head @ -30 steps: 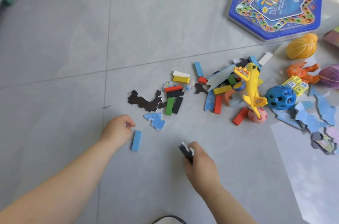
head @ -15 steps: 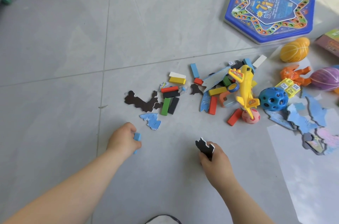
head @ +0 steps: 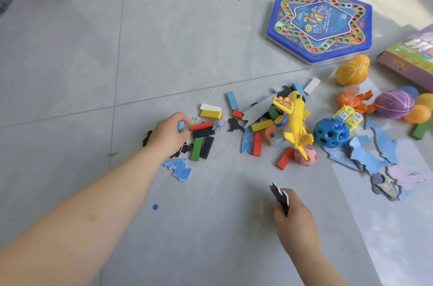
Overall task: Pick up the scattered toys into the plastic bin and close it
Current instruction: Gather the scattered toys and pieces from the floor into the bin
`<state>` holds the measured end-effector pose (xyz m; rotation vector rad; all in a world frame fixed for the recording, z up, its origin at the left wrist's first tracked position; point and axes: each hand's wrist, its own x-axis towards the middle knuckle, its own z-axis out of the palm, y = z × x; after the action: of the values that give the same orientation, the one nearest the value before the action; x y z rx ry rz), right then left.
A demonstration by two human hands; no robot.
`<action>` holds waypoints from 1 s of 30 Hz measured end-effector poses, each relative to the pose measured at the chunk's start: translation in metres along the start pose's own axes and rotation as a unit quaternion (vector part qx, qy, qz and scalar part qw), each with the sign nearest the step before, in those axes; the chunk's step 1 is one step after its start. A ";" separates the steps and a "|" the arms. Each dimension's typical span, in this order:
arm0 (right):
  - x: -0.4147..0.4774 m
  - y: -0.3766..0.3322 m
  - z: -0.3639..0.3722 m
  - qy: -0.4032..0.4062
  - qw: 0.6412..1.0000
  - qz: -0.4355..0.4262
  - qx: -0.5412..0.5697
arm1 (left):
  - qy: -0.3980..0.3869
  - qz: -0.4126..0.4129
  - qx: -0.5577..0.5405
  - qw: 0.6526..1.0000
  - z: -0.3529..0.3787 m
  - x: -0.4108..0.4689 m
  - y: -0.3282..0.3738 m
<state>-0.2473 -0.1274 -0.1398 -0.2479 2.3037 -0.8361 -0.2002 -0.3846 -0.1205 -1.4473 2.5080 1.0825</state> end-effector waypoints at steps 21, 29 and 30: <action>0.021 -0.030 -0.047 0.281 0.959 -0.019 0.034 | -0.101 0.155 0.456 0.871 0.023 0.048 0.062; 0.064 -0.084 -0.056 0.154 0.983 -0.004 -0.099 | -0.071 0.142 0.354 0.922 0.023 0.042 0.051; 0.066 -0.084 -0.057 0.155 0.981 0.001 -0.113 | -0.062 0.136 0.334 0.931 0.022 0.041 0.048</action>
<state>-0.3385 -0.1897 -0.0892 -0.2280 2.6961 -0.6467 -0.2666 -0.3866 -0.1262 -0.8326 2.6352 0.2482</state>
